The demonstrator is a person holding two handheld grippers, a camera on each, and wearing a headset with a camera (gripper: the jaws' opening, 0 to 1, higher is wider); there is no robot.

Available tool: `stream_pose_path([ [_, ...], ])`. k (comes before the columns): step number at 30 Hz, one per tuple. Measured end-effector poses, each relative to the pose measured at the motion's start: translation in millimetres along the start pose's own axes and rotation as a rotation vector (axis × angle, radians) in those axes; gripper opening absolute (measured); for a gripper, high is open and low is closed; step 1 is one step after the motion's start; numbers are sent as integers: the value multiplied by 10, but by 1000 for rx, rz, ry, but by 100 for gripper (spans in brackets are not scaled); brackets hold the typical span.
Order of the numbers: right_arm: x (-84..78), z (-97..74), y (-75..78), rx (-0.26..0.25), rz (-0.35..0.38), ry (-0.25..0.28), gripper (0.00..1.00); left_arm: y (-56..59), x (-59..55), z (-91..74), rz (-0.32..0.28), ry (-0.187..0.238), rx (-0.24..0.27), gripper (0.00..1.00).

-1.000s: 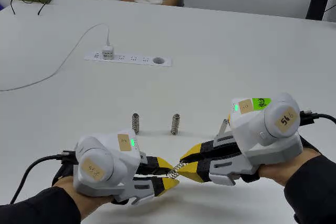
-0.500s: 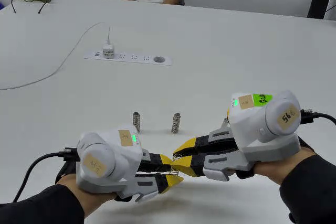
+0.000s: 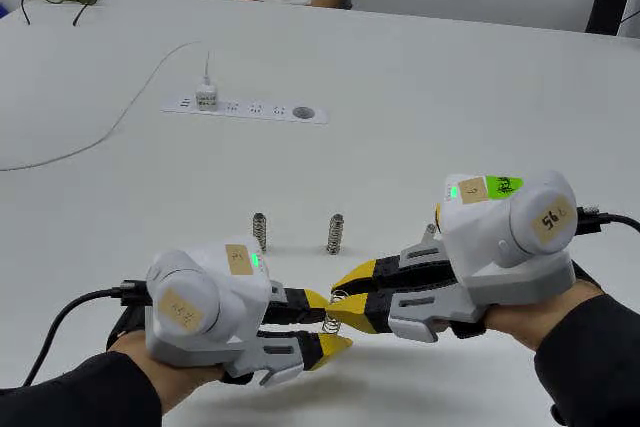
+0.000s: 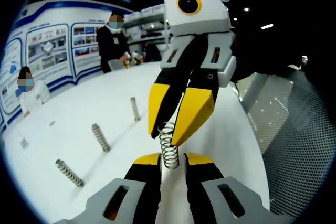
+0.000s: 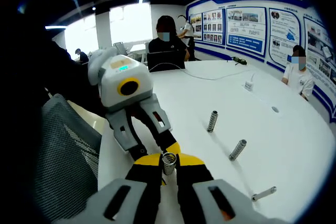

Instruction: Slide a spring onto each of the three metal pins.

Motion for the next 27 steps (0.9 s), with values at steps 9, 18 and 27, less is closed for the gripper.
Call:
stream_pose_path([
  [9, -8, -66, 71, -27, 9, 4, 11, -57, -22, -65, -32, 8, 32, 25],
  [18, -29, -186, 211, -76, 18, 3, 11, -114, -63, -147, -68, 19, 66, 30],
  [27, -57, -339, 365, -134, 34, 9, 11, -164, -113, -222, -106, 24, 100, 35],
])
Point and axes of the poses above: the centre of the closed fingertips' face, and the gripper's own axes: z roughly forward along the fingers, y roughly to its right, x roughly out of its top, the point moved 3 cm from there along -z, roughly backward along the fingers, and after that the axes turned 2 degrees about y, right-handed, at the moved point
